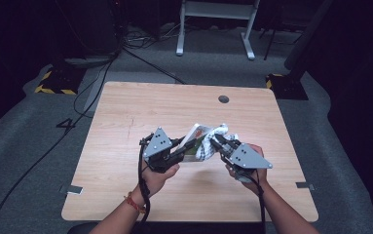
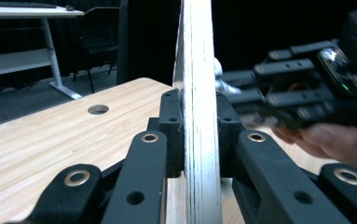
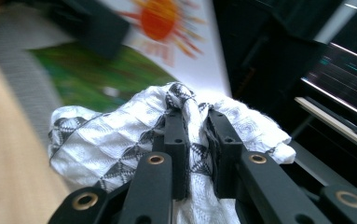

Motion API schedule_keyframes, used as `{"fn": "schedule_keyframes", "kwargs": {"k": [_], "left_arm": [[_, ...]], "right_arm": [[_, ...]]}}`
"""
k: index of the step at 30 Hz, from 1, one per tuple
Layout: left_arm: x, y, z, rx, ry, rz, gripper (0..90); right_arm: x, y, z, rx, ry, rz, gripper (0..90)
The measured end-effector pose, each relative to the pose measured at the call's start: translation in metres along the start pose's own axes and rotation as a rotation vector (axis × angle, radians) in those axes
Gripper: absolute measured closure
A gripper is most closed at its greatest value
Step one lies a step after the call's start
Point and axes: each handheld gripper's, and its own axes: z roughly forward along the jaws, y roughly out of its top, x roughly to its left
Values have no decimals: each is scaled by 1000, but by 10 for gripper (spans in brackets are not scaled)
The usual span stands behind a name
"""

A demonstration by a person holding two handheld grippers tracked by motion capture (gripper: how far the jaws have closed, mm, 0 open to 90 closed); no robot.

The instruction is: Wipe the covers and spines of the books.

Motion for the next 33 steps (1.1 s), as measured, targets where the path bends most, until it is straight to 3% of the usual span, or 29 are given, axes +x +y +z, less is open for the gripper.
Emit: {"fn": "schedule_keyframes", "kwargs": {"k": [2,6,14,17,25,31,33], "left_arm": [[0,1,-1,-8,1,-1,790],[-1,1,-1,-8,3,-7,788],[2,3,-5,-24,8,-5,782],[2,6,-10,-40,4,-1,782],[3,7,-14,-58,3,2,781],[5,6,-15,-72,-2,7,783],[6,6,-15,-72,-5,3,784]], "right_arm": [[7,3,0,-10,30,-14,799],[27,6,4,-4,77,-94,799],[43,-8,15,48,90,-180,799],[36,-20,18,87,93,-147,799],[10,-49,18,179,31,-62,799],[-14,-55,15,178,-33,23,799],[-19,-52,12,163,-34,60,799]]}}
